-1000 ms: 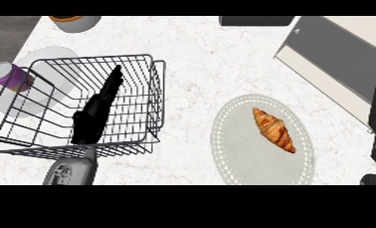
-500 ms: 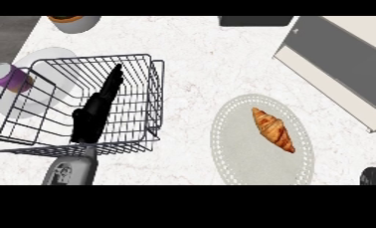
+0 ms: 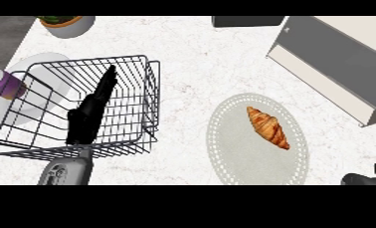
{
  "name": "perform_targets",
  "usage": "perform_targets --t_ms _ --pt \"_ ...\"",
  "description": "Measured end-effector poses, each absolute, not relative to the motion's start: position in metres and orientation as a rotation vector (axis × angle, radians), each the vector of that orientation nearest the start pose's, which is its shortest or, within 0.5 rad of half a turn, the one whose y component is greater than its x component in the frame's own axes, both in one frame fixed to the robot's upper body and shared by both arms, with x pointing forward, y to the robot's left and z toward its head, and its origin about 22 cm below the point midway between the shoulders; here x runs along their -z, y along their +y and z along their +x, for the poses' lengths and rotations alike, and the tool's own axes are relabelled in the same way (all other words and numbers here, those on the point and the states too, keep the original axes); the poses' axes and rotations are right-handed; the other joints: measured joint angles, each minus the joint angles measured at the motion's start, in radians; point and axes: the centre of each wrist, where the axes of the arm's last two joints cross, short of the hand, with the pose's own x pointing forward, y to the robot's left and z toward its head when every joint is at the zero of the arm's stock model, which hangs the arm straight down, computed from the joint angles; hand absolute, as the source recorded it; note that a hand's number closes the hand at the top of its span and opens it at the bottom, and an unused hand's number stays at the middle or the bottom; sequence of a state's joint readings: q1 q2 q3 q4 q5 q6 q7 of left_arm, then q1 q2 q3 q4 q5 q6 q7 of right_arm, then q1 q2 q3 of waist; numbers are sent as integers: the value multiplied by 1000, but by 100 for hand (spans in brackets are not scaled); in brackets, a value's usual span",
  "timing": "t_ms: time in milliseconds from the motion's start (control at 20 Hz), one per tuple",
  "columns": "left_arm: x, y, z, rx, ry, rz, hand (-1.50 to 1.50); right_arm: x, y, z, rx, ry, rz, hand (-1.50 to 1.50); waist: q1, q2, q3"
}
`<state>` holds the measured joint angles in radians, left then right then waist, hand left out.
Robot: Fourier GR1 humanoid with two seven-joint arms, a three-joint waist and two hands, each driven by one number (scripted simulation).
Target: Pick the bell pepper from the placemat and place it in the tiered shelf
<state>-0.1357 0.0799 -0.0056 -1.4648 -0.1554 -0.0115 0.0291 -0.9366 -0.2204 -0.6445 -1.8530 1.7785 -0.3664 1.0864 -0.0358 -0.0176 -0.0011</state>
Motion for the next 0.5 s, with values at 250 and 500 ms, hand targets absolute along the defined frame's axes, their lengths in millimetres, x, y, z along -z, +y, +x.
perform_targets --t_ms 250,500 --pt "-9 242 271 224 -1544 149 0 -315 -294 226 1179 -1039 -1791 -150 -15 -7 0" --pt "-8 238 273 218 -1545 146 0 -299 -278 169 1107 -979 -1767 -150 -19 -7 -1"
